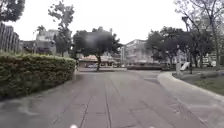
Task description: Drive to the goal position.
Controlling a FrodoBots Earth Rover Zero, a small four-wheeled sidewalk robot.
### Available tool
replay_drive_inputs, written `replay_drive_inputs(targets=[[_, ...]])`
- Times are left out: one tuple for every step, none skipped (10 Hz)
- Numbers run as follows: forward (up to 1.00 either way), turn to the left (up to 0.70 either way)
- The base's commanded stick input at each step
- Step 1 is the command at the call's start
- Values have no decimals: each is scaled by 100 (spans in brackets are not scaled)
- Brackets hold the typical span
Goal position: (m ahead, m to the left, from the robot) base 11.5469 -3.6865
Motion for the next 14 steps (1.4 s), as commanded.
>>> replay_drive_inputs(targets=[[100, 0], [100, 0], [100, 0], [100, 0], [100, 0], [100, 0], [100, -8], [100, -37], [100, -39], [100, -40], [100, -40], [100, -40], [100, -40], [100, -40]])
